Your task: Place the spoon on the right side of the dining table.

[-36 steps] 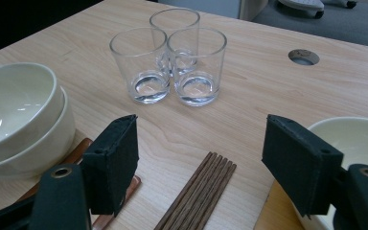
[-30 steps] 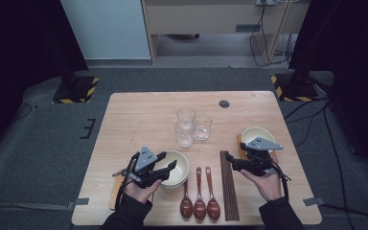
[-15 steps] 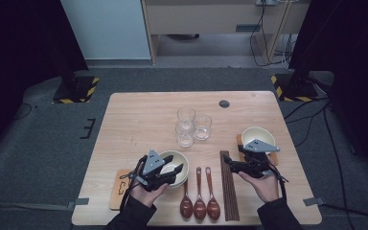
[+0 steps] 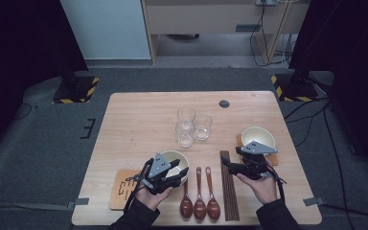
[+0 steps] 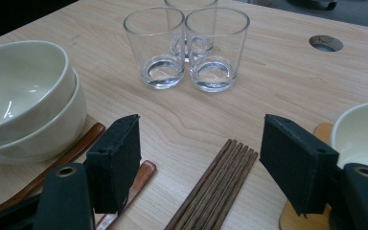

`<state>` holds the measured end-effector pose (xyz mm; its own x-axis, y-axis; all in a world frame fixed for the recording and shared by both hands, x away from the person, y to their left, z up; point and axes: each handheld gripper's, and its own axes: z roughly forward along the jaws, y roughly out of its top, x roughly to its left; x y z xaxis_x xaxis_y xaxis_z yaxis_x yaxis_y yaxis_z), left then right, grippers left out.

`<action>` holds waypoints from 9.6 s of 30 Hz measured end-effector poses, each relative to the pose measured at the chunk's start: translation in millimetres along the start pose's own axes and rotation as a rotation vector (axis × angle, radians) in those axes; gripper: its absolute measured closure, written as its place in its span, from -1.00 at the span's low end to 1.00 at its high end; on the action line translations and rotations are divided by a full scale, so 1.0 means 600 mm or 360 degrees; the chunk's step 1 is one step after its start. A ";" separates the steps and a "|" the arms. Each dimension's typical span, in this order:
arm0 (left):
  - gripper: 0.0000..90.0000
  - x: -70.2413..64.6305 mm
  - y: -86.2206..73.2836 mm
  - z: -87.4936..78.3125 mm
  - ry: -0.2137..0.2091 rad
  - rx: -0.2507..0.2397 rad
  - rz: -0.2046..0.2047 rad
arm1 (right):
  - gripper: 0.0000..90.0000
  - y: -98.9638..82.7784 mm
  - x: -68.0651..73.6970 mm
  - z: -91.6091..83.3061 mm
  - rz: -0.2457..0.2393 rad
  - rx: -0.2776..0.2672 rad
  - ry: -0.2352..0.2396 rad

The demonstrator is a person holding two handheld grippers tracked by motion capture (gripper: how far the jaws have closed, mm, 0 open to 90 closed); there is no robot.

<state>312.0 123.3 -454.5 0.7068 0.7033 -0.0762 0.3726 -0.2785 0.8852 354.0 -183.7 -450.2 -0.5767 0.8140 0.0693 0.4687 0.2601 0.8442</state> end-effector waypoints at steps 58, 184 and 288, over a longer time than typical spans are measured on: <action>0.29 -0.089 -0.030 0.046 -0.0184 0.0176 0.0119 | -0.34 -0.018 0.021 0.023 -0.0019 0.0057 0.0064; -0.10 -0.147 -0.103 0.108 -0.0395 0.0406 0.0294 | 0.15 -0.069 0.058 0.102 0.0034 0.0399 0.0254; -0.11 -0.131 -0.096 0.115 -0.0300 0.0397 0.0255 | 0.85 -0.027 0.032 0.031 0.0365 -0.0070 0.0608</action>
<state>276.8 38.8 -531.1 0.8582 0.5109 -0.0495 0.3669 -0.5431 0.7552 347.9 -162.6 -472.3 -0.6709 0.5955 0.4419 0.5891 0.0661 0.8054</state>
